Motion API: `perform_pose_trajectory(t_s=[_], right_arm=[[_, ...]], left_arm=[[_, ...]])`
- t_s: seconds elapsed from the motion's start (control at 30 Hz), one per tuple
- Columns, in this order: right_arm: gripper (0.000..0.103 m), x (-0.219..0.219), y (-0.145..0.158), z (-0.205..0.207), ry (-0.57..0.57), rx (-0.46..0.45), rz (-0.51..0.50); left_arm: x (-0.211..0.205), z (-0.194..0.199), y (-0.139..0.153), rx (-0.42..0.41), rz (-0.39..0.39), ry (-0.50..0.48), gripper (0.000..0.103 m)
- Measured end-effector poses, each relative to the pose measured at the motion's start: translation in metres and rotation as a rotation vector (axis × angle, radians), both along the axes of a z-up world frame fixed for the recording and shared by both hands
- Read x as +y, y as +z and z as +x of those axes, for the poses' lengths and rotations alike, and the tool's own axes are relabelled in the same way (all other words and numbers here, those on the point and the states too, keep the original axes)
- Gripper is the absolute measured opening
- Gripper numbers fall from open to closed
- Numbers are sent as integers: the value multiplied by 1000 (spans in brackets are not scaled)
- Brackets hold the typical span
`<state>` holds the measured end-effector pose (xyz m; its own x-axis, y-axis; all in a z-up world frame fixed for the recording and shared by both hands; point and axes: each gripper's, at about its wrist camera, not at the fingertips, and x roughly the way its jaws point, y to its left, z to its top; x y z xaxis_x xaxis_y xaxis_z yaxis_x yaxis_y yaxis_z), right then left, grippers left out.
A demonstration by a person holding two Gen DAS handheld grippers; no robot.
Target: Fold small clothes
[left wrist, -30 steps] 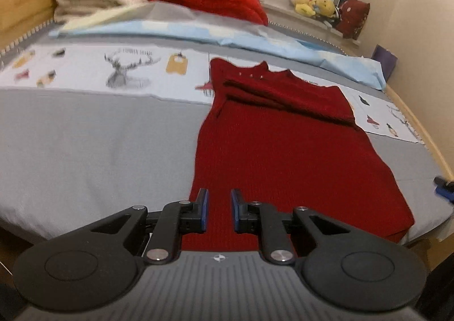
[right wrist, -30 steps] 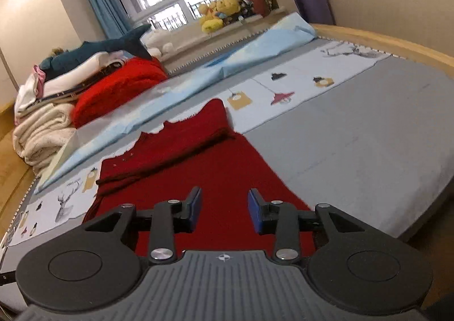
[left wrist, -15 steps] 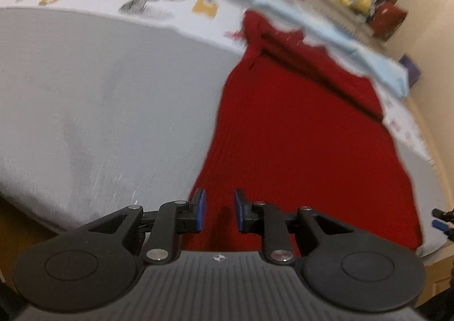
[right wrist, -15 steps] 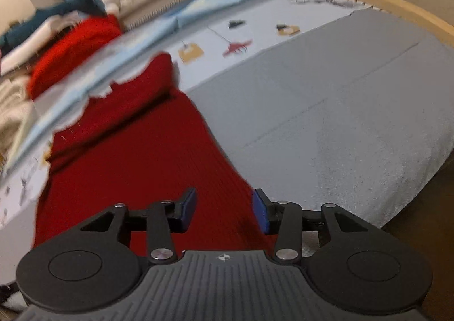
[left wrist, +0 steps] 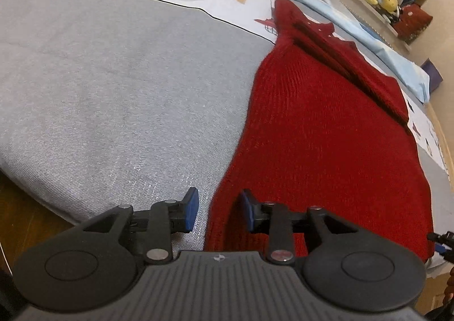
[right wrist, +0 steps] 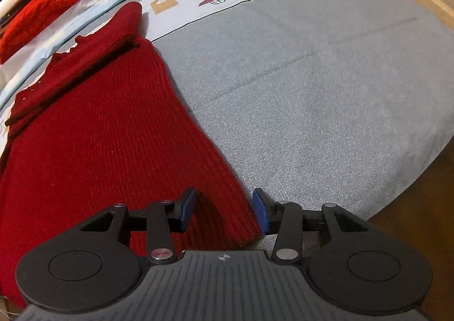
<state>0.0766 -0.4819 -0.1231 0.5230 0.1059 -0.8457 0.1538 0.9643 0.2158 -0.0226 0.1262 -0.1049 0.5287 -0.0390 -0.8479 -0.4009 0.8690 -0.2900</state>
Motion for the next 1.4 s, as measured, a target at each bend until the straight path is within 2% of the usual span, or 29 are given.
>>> perform_pose_trajectory(t_s=[0.17, 0.33, 0.37, 0.4, 0.43, 0.47, 0.5, 0.57, 0.67, 0.77, 0.9, 1.2, 1.4], right_arm=[[49, 8, -2, -2, 24, -6, -29], [50, 11, -3, -2, 53, -9, -42], [50, 11, -3, -1, 54, -8, -35], [49, 11, -3, 0, 56, -8, -27], [46, 13, -3, 0, 62, -7, -18], [37, 13, -2, 0, 70, -8, -13], [24, 14, -2, -1, 75, -8, -5], [20, 13, -1, -3, 79, -9, 46], [20, 11, 4, -8, 71, -29, 91], [27, 9, 1, -7, 44, -8, 76], [28, 11, -1, -7, 44, 2, 62], [28, 11, -2, -8, 48, -6, 60], [29, 16, -3, -8, 76, -9, 46]], left_arm=[[-11, 5, -3, -13, -3, -56, 37], [-26, 6, -4, -16, 55, -109, 37], [-27, 6, -4, -17, 57, -115, 34], [-28, 6, -4, -20, 53, -121, 21], [-27, 5, -4, -25, 40, -125, 15], [-27, 2, -2, -34, 27, -124, 13], [-25, 2, 1, -44, 14, -121, 13], [-22, -1, 8, -72, -20, -122, 13], [-20, -2, 10, -78, -45, -125, 15], [-17, 4, -4, -5, -64, -100, 17], [-14, 8, -8, -6, -86, -80, 17], [-13, 5, -7, -2, -89, -70, 20], [-23, 12, -8, 1, -33, -122, 20]])
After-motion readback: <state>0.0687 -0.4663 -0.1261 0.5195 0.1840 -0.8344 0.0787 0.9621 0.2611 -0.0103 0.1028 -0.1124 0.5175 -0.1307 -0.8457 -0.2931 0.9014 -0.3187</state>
